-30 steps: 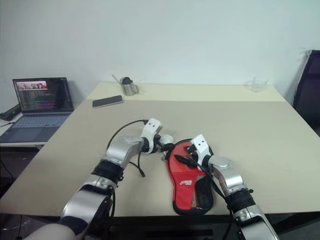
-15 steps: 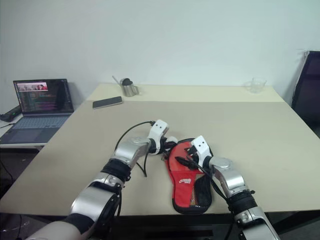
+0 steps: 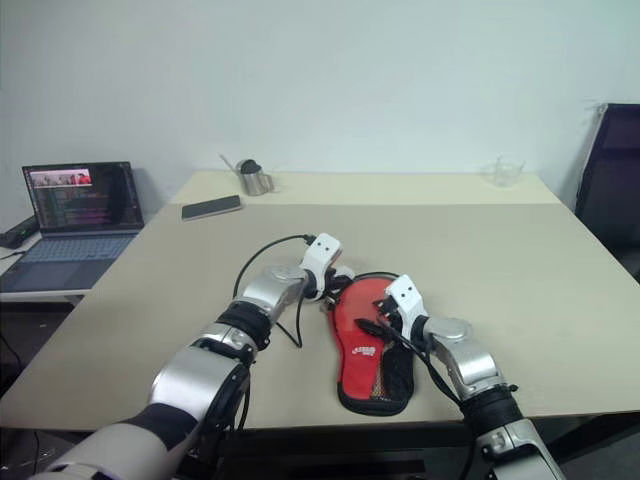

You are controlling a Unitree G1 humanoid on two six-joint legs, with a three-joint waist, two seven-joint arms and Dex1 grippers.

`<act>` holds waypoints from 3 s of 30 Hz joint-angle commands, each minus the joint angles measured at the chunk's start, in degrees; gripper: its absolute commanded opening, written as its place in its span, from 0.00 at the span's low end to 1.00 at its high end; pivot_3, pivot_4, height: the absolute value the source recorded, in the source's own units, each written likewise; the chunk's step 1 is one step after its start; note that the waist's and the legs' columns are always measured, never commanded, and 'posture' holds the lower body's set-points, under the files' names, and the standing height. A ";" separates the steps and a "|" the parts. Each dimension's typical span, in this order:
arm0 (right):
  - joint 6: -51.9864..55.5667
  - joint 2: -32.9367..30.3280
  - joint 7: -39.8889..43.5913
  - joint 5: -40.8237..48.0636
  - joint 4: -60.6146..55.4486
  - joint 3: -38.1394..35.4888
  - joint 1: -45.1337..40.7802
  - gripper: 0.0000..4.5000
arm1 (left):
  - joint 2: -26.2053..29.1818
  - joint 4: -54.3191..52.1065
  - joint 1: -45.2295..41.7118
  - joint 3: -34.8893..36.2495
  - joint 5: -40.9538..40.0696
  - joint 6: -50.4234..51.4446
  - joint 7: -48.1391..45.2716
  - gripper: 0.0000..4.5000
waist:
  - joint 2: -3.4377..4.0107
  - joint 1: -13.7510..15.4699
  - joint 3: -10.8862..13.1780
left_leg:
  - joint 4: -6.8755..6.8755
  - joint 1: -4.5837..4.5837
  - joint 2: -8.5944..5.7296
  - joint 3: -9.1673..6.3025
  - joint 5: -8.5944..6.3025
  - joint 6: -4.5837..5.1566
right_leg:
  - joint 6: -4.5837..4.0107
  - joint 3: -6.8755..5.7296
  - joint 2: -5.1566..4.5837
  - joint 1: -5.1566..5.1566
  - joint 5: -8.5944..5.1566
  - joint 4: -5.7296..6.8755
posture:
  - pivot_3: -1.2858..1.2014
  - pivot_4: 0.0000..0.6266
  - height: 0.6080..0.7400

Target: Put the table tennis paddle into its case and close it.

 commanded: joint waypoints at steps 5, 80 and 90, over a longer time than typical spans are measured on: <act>2.65 -0.99 0.49 -0.77 -0.01 0.64 1.78 0.73 | 1.06 -5.22 2.05 0.43 1.33 0.47 -1.06 0.14 | 0.00 0.03 0.00 | -0.09 -0.17 0.00 -0.06 -0.01 0.01 | -0.01 -0.05 0.00 -0.08 0.00 -0.25 | 0.52 0.24 1.00; 7.03 -1.62 1.68 -2.50 -3.71 3.27 4.31 0.73 | -3.50 15.06 -12.61 7.93 4.91 -11.50 17.39 0.10 | 0.00 0.15 0.00 | -0.46 -0.31 -0.04 -0.17 -0.21 -0.06 | -0.01 -0.11 0.01 -0.21 0.01 -0.66 | 0.52 0.24 1.00; 13.44 -5.10 2.12 -1.00 -13.78 2.89 9.22 0.73 | -5.47 16.91 -13.06 -0.40 16.56 -16.44 24.94 0.10 | -0.03 0.82 0.01 | -0.69 -0.33 -0.11 -0.12 -0.12 -0.22 | 0.03 -0.10 -0.04 -0.27 -0.02 -0.75 | 0.52 0.24 1.00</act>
